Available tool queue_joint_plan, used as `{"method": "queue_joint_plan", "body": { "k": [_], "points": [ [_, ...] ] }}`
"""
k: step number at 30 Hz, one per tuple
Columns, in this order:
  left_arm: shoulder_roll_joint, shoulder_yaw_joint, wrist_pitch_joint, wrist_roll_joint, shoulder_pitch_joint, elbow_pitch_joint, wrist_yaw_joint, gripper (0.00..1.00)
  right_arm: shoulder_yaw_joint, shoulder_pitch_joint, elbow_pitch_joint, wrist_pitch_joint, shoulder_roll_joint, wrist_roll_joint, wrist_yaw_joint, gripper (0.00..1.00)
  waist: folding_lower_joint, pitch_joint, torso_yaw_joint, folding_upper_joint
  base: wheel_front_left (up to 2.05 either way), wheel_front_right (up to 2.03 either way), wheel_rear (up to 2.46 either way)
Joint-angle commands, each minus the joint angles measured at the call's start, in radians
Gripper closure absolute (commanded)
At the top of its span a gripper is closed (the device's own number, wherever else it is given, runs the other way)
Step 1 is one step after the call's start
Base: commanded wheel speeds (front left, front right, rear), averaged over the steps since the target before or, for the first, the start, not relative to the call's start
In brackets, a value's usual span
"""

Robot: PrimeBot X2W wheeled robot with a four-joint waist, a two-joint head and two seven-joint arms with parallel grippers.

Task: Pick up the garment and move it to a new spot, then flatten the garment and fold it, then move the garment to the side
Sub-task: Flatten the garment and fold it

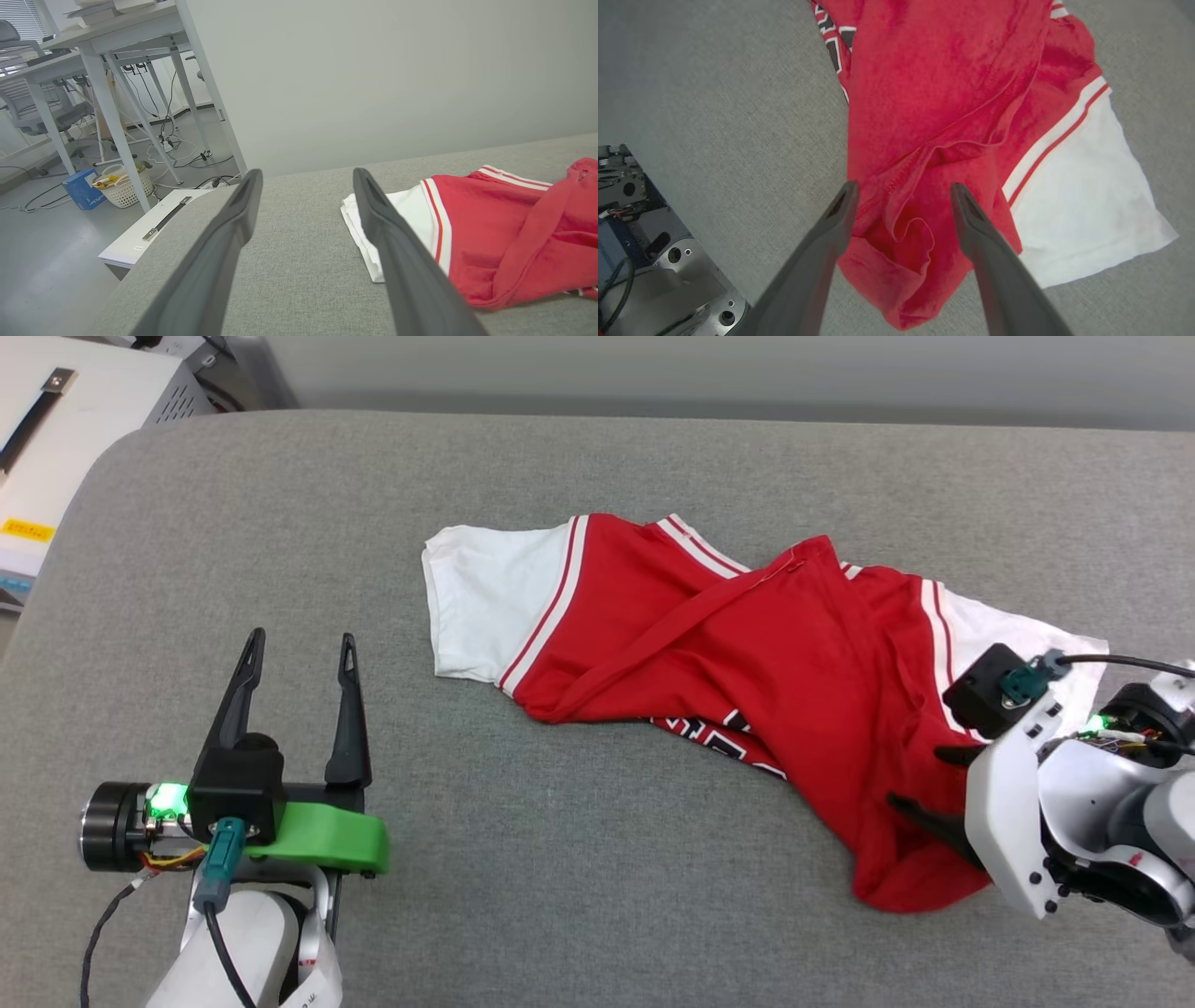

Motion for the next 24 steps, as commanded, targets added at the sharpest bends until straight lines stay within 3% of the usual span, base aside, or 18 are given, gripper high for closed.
{"method": "queue_joint_plan", "body": {
  "k": [1, 12, 15, 24],
  "points": [
    [-0.015, 0.015, -0.006, 0.017, 0.016, -0.005, -0.014, 0.0, 0.017, -0.026, 0.038, 0.014, 0.013, 0.016, -0.001, 0.0, 0.0, 0.012, 0.011, 0.0, 0.0, 0.0, 0.0],
    [-0.097, 0.084, -0.006, 0.093, -0.002, 0.005, -0.09, 0.0, 0.173, -0.066, 0.359, -0.063, 0.143, 0.078, -0.001, 0.0, 0.0, 0.07, 0.049, 0.0, 0.0, 0.0, 0.0],
    [-0.115, 0.105, -0.006, 0.106, 0.002, 0.012, -0.106, 0.0, 0.205, -0.083, 0.389, -0.16, 0.145, 0.07, -0.001, 1.0, 0.0, 0.07, 0.049, 0.0, 0.0, 0.0, 0.0],
    [-0.152, 0.16, -0.006, 0.141, 0.037, 0.029, -0.142, 0.0, 0.154, -0.165, 0.327, -0.377, 0.071, 0.087, -0.001, 1.0, 0.0, 0.022, 0.03, 0.0, 0.0, 0.0, 0.0]
  ]
}}
